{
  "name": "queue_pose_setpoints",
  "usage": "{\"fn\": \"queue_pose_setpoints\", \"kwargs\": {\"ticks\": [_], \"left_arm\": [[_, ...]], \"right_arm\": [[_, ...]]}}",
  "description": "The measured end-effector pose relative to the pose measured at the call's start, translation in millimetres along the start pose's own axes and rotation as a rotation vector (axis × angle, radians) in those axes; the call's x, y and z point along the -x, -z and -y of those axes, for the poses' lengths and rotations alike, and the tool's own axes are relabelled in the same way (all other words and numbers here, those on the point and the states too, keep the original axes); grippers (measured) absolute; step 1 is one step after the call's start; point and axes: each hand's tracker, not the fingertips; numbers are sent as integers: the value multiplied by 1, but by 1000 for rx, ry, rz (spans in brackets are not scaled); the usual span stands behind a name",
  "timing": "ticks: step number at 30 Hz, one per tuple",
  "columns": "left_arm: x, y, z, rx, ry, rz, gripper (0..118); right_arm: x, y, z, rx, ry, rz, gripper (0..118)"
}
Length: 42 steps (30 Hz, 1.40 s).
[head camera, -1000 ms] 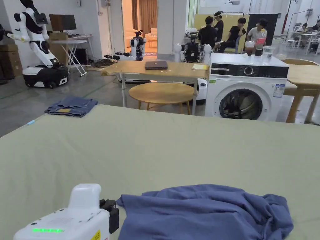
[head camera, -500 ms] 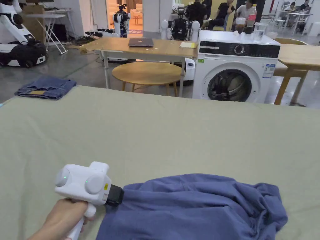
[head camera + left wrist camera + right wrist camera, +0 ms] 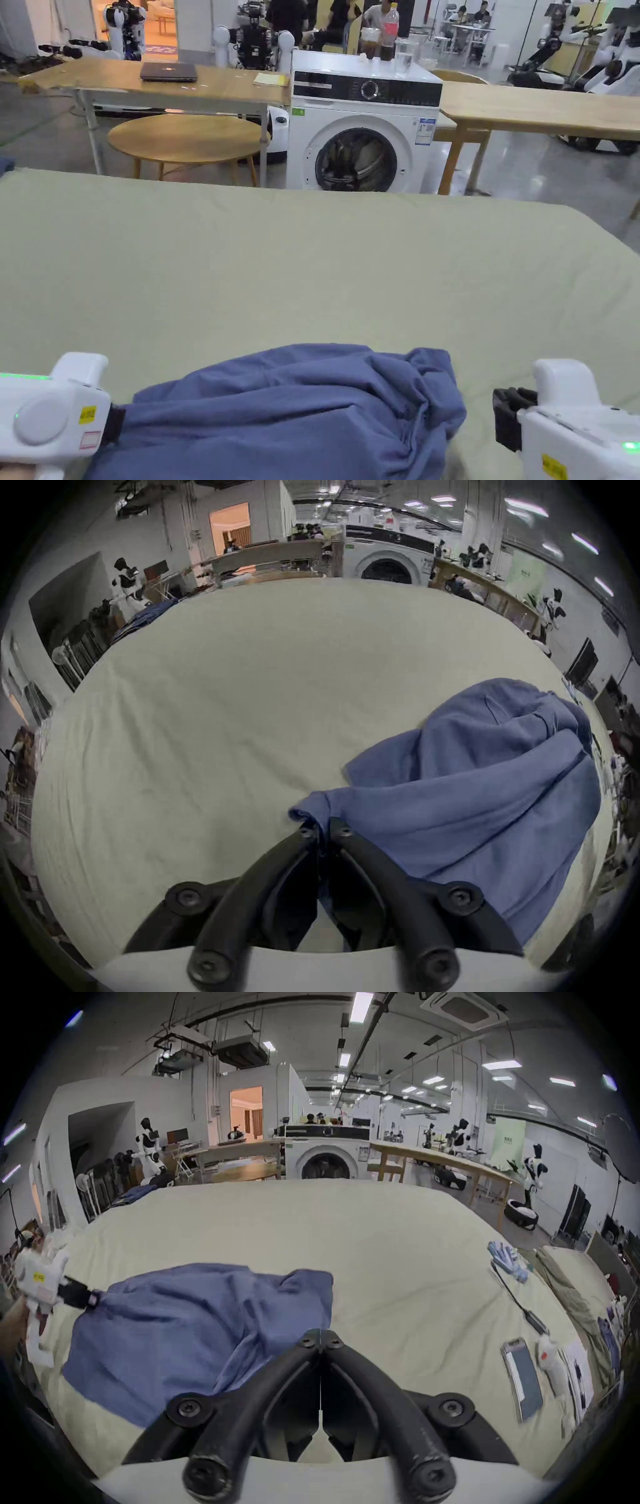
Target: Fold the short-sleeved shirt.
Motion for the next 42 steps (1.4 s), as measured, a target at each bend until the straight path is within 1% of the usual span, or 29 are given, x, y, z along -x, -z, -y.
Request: {"fn": "queue_pose_setpoints", "kwargs": {"ticks": [2,3,4,7,8,9,11,12,13,14,16,17,18,19,20,21,22,23,24,25,26,28,29,31,33,35,37,40,42], "left_arm": [[2,0,0,-2,-7,10,0],[2,0,1,-2,-10,14,0],[2,-1,1,-3,-12,18,0],[5,3,1,-2,-15,29,0],[5,3,2,-2,-20,34,0],[6,3,2,-1,-23,38,0],[7,7,0,0,-27,43,0],[7,7,0,-1,-25,43,0],[7,8,0,-2,-23,42,0],[8,9,-1,-2,-24,42,0],[8,10,0,2,-44,42,0],[8,10,0,3,-48,42,0],[9,14,-1,4,-49,42,0],[9,15,-1,6,-49,40,0],[8,14,-1,6,-48,37,0],[7,13,-1,5,-48,33,0],[7,12,-3,7,-43,30,0],[7,10,-3,6,-43,28,0],[9,5,-3,0,-51,27,0],[11,-4,-4,-11,-56,22,0],[15,-14,-5,-51,-70,-20,0],[23,-44,-10,-98,-115,7,0],[26,-59,-12,-123,-121,-14,0],[29,-95,-21,-168,-72,-69,0],[35,-133,-30,-238,-76,-109,0],[41,-171,-39,-290,-99,-109,0],[44,-209,-46,-357,-84,-163,0],[51,-254,-58,-429,-120,-163,0],[52,-276,-65,-462,-133,-144,0]], "right_arm": [[-6,37,-25,70,-7,-33,0],[-8,54,-35,61,5,-21,0],[-8,70,-45,88,2,-31,0],[-9,113,-62,221,-15,-102,0],[-8,123,-63,264,-27,-103,0],[-6,133,-63,307,-39,-94,8],[-3,151,-57,350,-63,-66,89],[-1,158,-53,350,-72,-54,113],[0,163,-51,338,-86,-25,115],[1,169,-50,355,-84,-34,115],[1,179,-46,392,-52,-42,115],[2,184,-43,413,-55,-37,114],[6,187,-39,419,-82,-22,109],[9,189,-35,424,-126,-10,92],[10,186,-33,413,-107,-35,85],[12,179,-36,401,-93,-31,72],[13,171,-40,390,-72,-79,27],[15,163,-43,375,-73,-98,5],[15,149,-47,327,-93,-65,5],[13,136,-52,313,-127,-47,5],[8,122,-58,292,-124,-83,5],[2,87,-76,214,-94,-72,5],[-3,71,-84,177,-85,-61,5],[-16,35,-104,103,-74,-52,5],[-29,1,-122,51,-43,-35,5],[-42,-31,-134,12,-24,-65,5],[-48,-67,-146,-49,-34,-30,5],[-62,-108,-161,-121,14,-18,5],[-71,-128,-170,-146,49,-29,5]]}}
